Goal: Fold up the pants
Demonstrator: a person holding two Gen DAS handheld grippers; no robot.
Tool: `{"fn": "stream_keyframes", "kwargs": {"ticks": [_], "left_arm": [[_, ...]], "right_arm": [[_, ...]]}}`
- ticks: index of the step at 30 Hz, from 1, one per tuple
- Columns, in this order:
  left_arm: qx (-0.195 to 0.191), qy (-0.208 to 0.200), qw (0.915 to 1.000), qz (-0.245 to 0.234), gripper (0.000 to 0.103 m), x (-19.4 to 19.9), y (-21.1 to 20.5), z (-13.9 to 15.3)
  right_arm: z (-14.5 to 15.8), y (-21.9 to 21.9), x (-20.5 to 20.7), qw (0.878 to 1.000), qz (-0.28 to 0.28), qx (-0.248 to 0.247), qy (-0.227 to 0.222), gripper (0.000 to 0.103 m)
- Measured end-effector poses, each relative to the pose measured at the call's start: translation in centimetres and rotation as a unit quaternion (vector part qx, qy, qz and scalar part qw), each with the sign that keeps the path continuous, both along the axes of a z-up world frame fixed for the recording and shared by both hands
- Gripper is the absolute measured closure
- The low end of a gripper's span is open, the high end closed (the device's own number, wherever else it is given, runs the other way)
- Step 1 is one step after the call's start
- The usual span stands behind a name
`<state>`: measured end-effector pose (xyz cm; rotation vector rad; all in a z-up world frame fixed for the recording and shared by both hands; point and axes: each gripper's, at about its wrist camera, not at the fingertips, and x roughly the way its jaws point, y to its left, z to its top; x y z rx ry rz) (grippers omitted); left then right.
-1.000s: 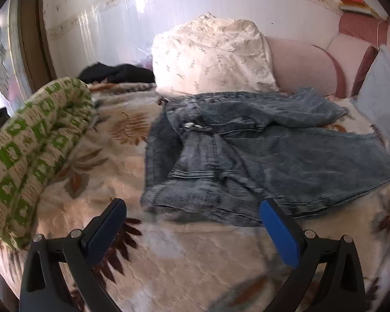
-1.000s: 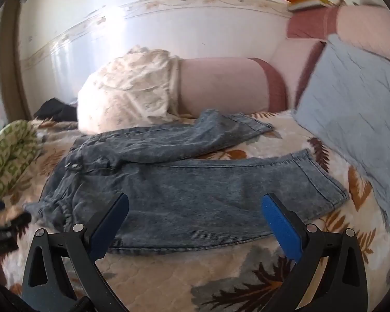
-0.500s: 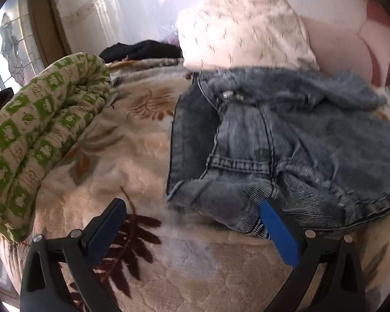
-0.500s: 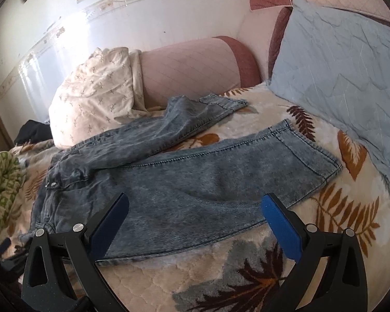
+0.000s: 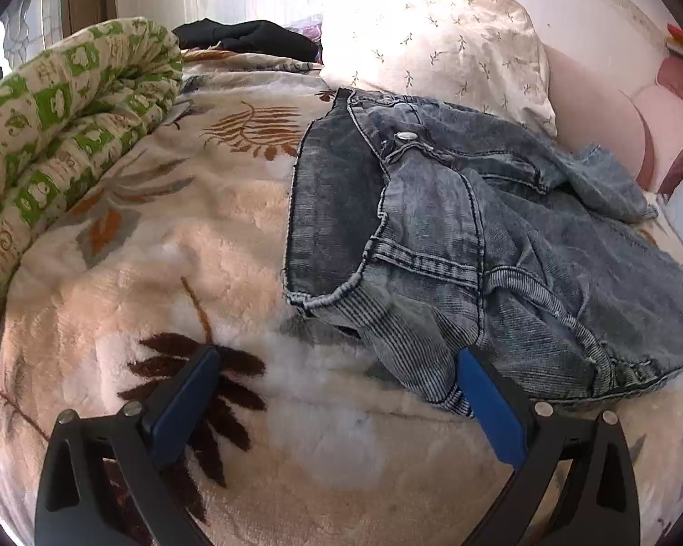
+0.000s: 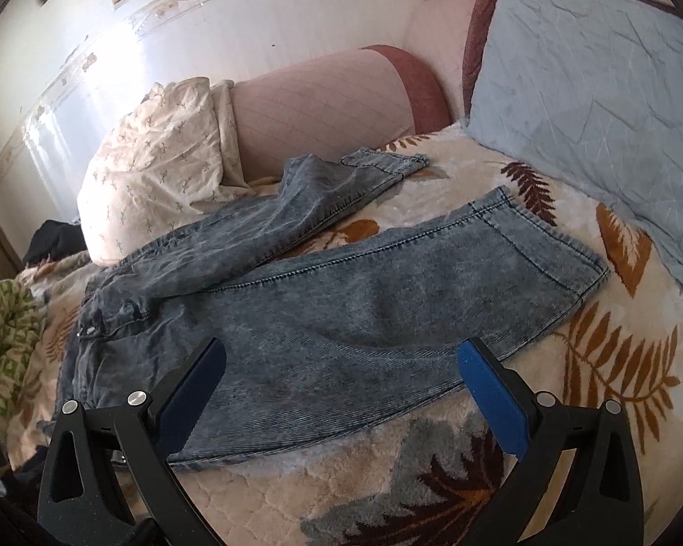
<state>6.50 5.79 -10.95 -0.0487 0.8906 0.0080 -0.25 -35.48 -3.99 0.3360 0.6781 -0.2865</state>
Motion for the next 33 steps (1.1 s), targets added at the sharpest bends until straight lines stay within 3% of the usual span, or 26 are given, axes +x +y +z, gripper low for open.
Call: {"fn": "stream_keyframes", "kwargs": {"ticks": [4,15,24,28,31,33], "left_arm": [[-0.026,-0.003,0.9997,-0.003,0.0,-0.2,0.8,0.2],[-0.011,-0.004,0.9999,-0.001,0.0,-0.1,0.6,0.1],[-0.003,-0.009,1.0,0.002,0.0,-0.4,0.5,0.3],[0.048,-0.036,0.998,0.018,0.0,-3.2,-0.5,1.8],[0.098,-0.049,0.9938,-0.016,0.0,-5.7,-1.9,2.7],[0.112,-0.063,0.9911,-0.033,0.0,-7.0,-2.3,3.9]], "right_arm": [[-0.3,-0.5,0.1,1.0,-0.005,0.013,0.003,0.0],[-2.0,-1.2,2.0,0.999,-0.009,0.042,0.029,0.0],[-1.6,0.3,3.8,0.999,0.025,0.011,0.022,0.0],[-1.4,0.9,4.3,0.999,0.04,-0.004,0.021,0.0],[-1.6,0.9,4.1,0.999,0.042,0.0,0.028,0.0],[-1.7,0.9,3.7,0.999,0.04,0.004,0.026,0.0]]}}
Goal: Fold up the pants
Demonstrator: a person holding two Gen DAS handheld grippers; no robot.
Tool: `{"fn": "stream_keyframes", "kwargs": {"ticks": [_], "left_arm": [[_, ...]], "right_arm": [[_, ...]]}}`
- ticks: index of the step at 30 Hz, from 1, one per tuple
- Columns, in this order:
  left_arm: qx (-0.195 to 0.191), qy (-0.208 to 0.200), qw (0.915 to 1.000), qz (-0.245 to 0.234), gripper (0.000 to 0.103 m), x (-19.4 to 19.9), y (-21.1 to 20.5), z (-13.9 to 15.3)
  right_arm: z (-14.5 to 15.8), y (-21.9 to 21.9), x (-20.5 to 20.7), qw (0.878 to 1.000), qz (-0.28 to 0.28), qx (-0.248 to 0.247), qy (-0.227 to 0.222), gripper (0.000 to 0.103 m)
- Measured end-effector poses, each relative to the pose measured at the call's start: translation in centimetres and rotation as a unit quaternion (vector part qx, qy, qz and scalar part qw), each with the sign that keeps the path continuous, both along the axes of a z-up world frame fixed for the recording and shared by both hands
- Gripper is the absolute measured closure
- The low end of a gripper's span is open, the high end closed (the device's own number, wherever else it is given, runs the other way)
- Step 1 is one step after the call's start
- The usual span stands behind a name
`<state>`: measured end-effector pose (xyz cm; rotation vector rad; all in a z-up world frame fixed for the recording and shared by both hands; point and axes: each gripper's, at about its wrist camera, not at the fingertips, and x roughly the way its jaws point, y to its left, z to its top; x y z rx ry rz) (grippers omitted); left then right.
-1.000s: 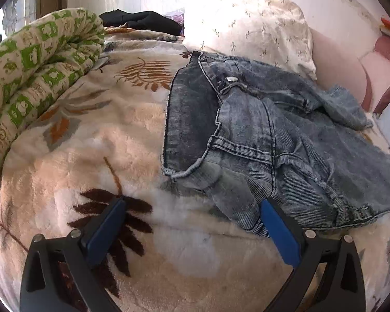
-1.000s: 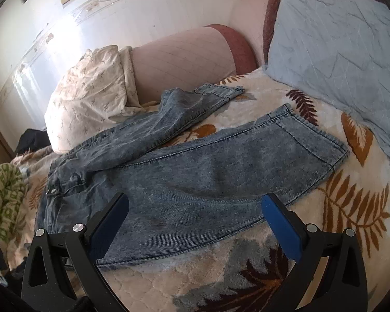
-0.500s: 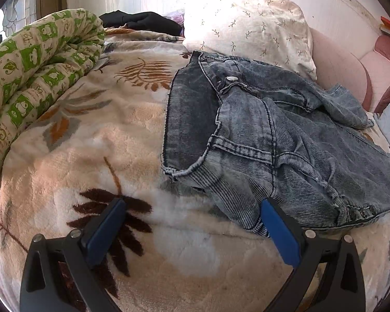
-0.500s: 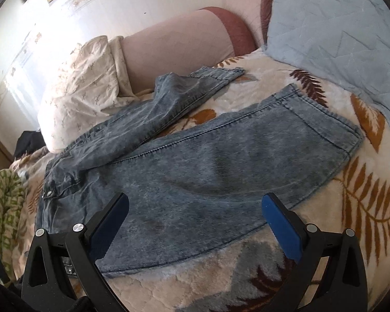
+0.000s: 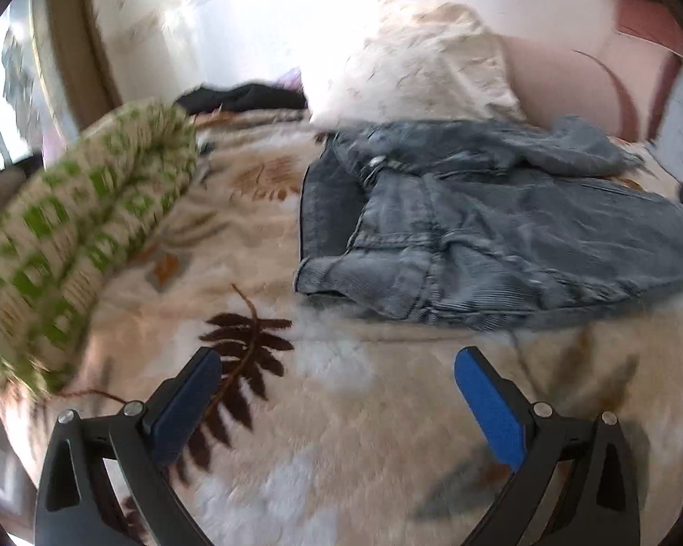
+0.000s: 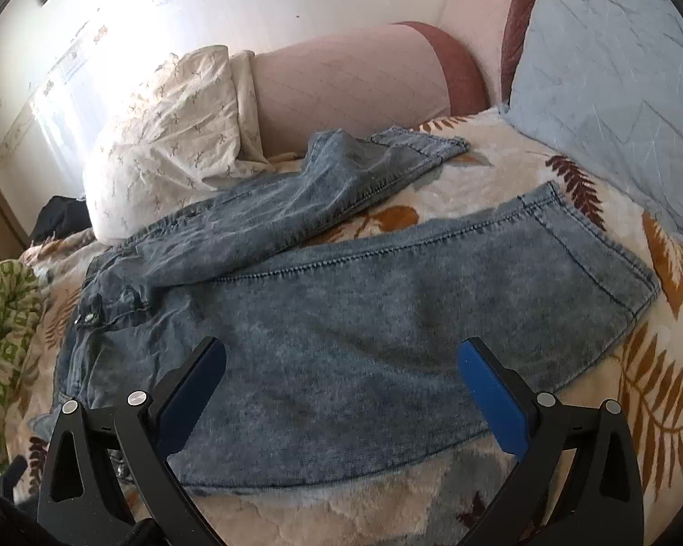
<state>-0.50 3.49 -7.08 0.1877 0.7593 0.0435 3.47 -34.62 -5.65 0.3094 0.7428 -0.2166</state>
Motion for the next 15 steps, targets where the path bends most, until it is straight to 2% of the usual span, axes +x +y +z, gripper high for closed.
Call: {"fn": "stream_keyframes", "kwargs": {"ticks": [6,15], "left_arm": [[0.019,-0.04,0.9989,-0.014,0.0,-1.9,0.0,4.4],[0.002,-0.07,0.9976,-0.004,0.0,-4.2,1.2,7.2]], "right_arm": [[-0.2,-0.5,-0.3,1.0,-0.018,0.002,0.0,0.0],[-1.1,-0.9,-0.6,0.999,-0.031,-0.016,0.015,0.0]]}}
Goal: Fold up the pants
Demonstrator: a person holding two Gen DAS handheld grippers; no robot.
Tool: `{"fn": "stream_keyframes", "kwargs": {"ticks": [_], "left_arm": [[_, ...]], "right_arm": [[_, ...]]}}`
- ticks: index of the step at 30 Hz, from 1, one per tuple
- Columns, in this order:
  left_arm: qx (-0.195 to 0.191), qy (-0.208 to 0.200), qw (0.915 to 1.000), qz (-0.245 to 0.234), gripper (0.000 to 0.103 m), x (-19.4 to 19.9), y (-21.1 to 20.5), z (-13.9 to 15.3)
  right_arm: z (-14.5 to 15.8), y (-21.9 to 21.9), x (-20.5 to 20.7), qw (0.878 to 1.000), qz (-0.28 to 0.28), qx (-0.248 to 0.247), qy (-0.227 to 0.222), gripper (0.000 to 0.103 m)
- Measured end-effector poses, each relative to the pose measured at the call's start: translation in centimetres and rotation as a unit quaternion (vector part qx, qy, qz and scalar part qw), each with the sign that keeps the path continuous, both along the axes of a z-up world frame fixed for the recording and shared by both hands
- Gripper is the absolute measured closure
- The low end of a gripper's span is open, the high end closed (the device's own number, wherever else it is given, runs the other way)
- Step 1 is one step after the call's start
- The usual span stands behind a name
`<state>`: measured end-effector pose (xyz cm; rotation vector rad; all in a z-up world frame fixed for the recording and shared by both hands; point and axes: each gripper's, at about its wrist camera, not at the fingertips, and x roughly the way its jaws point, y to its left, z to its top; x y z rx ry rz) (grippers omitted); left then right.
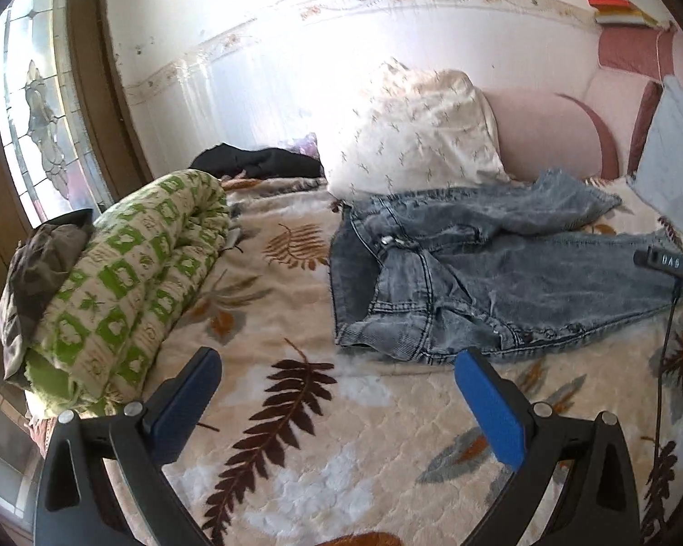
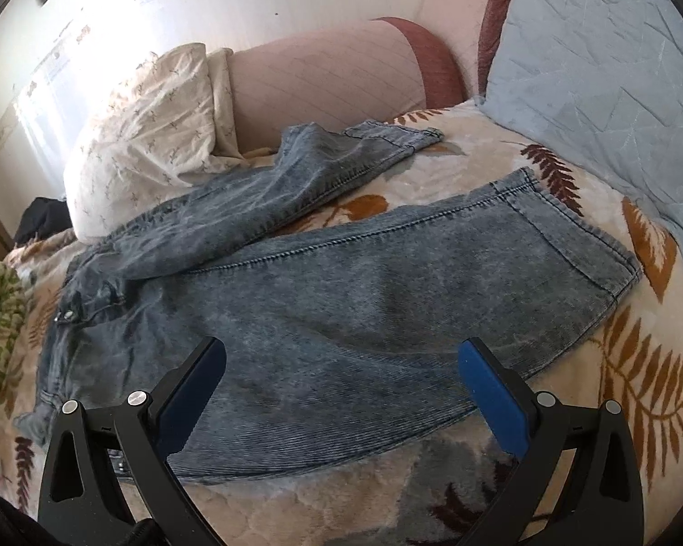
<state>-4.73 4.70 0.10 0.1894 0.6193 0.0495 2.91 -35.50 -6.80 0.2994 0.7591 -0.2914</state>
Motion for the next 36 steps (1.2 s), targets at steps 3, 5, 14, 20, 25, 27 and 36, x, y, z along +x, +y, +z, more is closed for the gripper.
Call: {"fn": "stream_keyframes", "kwargs": {"ticks": [3,5,14,20,25,27,36], "left_arm": [[0.001,0.0,1.0,0.004,0.0,-0.5,0.4,0.1],[0.0,0.001,1.0,0.005,0.0,-0.7,0.6,0.0],[0.004,0.003,1.0,0.006,0.0,0.0,0.6,-0.2],[-0.008,-0.001,0.9999,0.006,0.0,3.0,0.3,0.9],[-0.025,0.001,0.9997,0.005,0.0,7.8,0.1,2.1],[-0.039,0.007,0.9992,0.005,0.0,10.5,0.4,2.7],[-0.086,0.096,0.9915,0.017,0.0,26.2,3.0,1.1]], "right_arm": [[0.0,-0.3,-0.5,1.0,-0.005,-0.002,0.001,0.0],[0.1,-0.3,-0.8,1.0,-0.007,-0.006,0.0,0.0],[0.8,-0.4,-1.6,1.0,-0.006,-0.006,-0.009,0.0],[2.3,-1.9,-2.7,0.999,-0.016,0.033,-0.035,0.0],[3.2,-4.0,-3.5,0.996,-0.038,0.068,-0.043,0.0],[3.4,-4.8,-3.2,0.996,-0.043,0.075,-0.037,0.0],[5.1,-9.9,3.5,0.997,0.01,0.077,0.007,0.0]]}}
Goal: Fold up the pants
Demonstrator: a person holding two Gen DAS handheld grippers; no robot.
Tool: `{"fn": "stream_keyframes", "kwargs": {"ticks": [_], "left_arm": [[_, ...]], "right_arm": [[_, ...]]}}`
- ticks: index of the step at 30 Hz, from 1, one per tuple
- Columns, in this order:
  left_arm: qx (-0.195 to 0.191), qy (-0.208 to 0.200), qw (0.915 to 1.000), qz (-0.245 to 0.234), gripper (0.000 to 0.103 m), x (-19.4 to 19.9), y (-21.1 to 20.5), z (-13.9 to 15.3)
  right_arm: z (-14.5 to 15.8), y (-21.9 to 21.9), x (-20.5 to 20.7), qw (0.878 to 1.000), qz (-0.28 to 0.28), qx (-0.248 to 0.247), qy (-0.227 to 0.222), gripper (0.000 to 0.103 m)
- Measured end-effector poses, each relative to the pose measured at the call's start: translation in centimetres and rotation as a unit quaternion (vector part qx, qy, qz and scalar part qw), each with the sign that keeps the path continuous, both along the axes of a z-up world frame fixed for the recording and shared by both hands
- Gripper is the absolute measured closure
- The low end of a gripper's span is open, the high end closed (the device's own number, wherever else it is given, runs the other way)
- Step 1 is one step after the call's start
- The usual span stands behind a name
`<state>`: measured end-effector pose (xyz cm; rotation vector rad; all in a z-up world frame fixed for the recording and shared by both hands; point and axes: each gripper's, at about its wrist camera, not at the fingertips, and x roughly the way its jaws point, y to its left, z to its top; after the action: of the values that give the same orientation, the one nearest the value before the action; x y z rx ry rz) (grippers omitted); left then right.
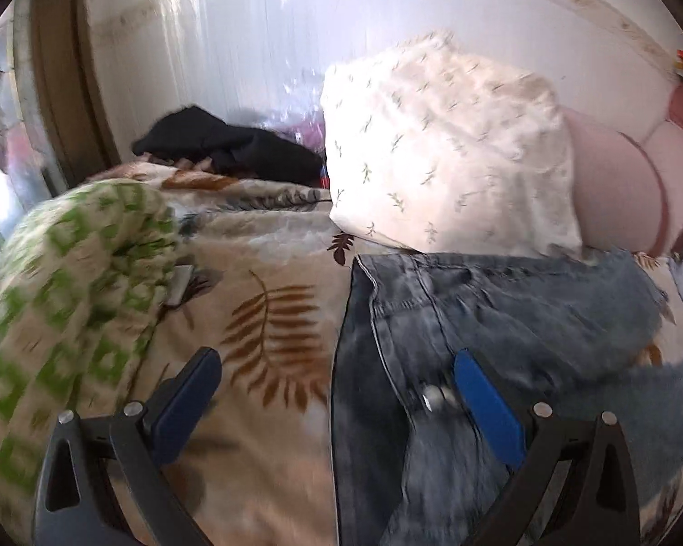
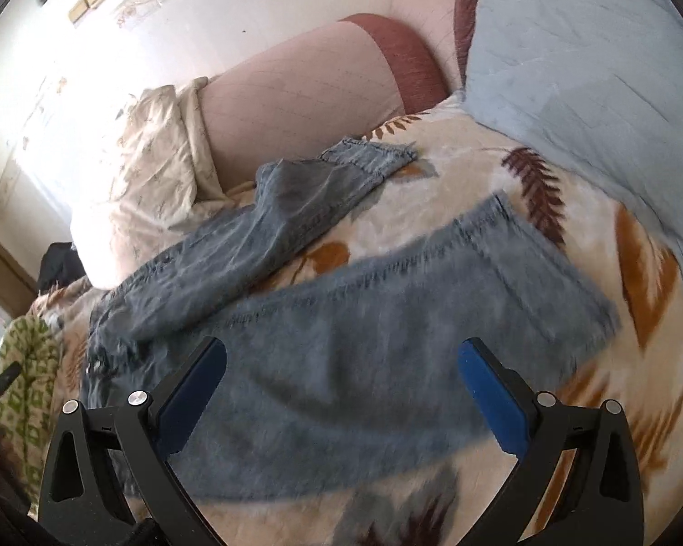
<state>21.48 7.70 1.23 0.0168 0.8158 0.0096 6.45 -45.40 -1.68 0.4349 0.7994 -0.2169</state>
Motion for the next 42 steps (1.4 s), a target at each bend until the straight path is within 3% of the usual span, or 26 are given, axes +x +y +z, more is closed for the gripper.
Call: {"fn": "stream_keyframes", "kwargs": {"ticks": [3,7,11,17,22,25,27,30,36,42], "left_arm": [[-0.043,0.05,0.9979,-0.002,0.0,4.9,0.5,-1.8],[-0.112,0.115,0.9871,0.005,0.001,9.8,0.7,-4.6],[-0.109,0.136,0.9847,0.009,0.007,12.7,0.1,-6.2],[-0.111,0.164,0.9802,-0.005,0.008,14.7,-1.3,-7.6],[-0.157,0.182,0.9705,-0.013,0.03,16.2,-1.5,-8.5],[-0.167,0.188,0.9675,-0.026,0.053,16.5,-1.9,-8.9],[-0.178,0.19,0.9649,-0.032,0.073,16.6,-2.0,-9.2],[-0.195,0.184,0.9627,-0.035,0.084,17.0,-1.6,-9.5],[-0.197,0.158,0.9667,-0.039,0.091,17.3,-0.8,-9.6],[-0.203,0.144,0.9678,-0.035,0.093,17.7,0.5,-10.7]], "right_arm": [[1.1,-1.7,3.9,1.0,-0.003,-0.026,0.013,0.0],[2.4,-2.9,8.4,0.999,-0.009,-0.051,0.012,0.0],[3.2,-3.1,12.2,0.997,-0.008,-0.072,0.003,0.0],[3.3,-3.3,16.4,0.997,-0.005,-0.073,-0.001,0.0],[3.0,-4.2,19.5,0.997,-0.013,-0.081,0.011,0.0],[3.0,-4.7,20.9,0.996,-0.018,-0.086,0.015,0.0],[3.1,-5.0,21.8,0.996,-0.022,-0.09,0.017,0.0],[2.9,-5.8,22.8,0.996,-0.022,-0.083,0.023,0.004],[2.3,-7.7,24.8,0.998,-0.021,-0.05,0.034,0.022],[0.9,-9.7,28.4,0.998,-0.017,-0.01,0.052,0.027]]}}
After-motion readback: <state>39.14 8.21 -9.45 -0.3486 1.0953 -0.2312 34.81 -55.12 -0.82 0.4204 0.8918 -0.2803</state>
